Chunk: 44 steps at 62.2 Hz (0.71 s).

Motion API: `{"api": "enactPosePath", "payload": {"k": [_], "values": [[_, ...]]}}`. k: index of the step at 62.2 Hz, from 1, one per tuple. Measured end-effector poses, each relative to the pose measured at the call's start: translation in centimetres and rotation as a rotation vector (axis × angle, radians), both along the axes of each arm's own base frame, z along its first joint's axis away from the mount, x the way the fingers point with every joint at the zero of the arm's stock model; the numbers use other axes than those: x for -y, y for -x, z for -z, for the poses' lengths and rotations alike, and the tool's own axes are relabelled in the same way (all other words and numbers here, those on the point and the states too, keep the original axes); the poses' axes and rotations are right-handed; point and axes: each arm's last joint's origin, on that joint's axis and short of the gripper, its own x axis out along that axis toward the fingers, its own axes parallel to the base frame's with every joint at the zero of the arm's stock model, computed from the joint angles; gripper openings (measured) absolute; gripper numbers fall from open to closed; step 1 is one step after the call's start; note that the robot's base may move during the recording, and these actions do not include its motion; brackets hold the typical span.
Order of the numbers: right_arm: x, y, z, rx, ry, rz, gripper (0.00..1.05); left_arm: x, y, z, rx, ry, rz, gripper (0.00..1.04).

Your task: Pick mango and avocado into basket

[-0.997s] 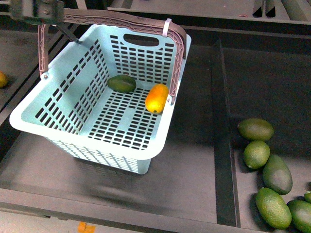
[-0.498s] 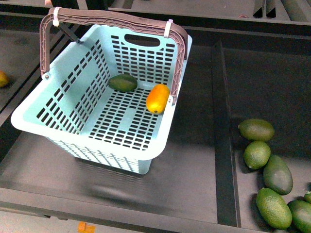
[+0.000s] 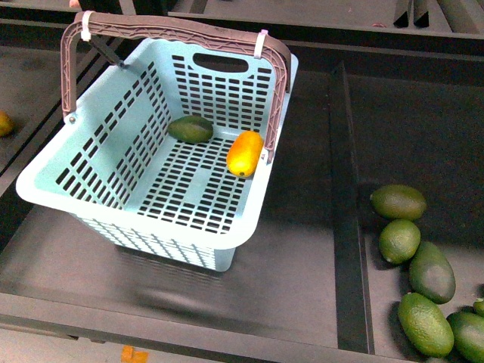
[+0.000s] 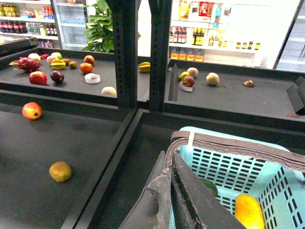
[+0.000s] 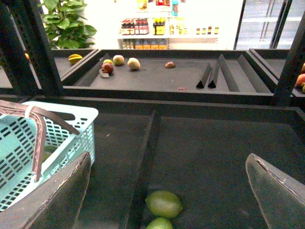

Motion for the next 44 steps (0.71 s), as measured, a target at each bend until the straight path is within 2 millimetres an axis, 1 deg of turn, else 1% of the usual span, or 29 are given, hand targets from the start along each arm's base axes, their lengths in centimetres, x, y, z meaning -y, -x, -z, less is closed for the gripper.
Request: {"api": "enactPosePath", "payload": {"k": [6,10,16,19,44], "values": [[0.0,0.0,0.0,0.0,0.0,0.0,0.96,-0.9,1.1,0.3,-0.001,-0.002,-0.018,0.03],[0.0,0.0,0.0,0.0,0.0,0.0,0.96,-1.0,1.6,0.4,0.001,-0.003,-0.013,0.03],[0.0,0.0,0.0,0.0,0.0,0.0,0.96,-1.0,2.5,1.4,0.002,-0.003,-0.012,0.03],[0.0,0.0,0.0,0.0,0.0,0.0,0.96,-1.0,2.8,1.6,-0.006,-0.003,-0.011,0.03],[0.0,0.0,0.0,0.0,0.0,0.0,0.96,-1.0,5.0,0.9,0.017,-0.003,-0.011,0.03]]}}
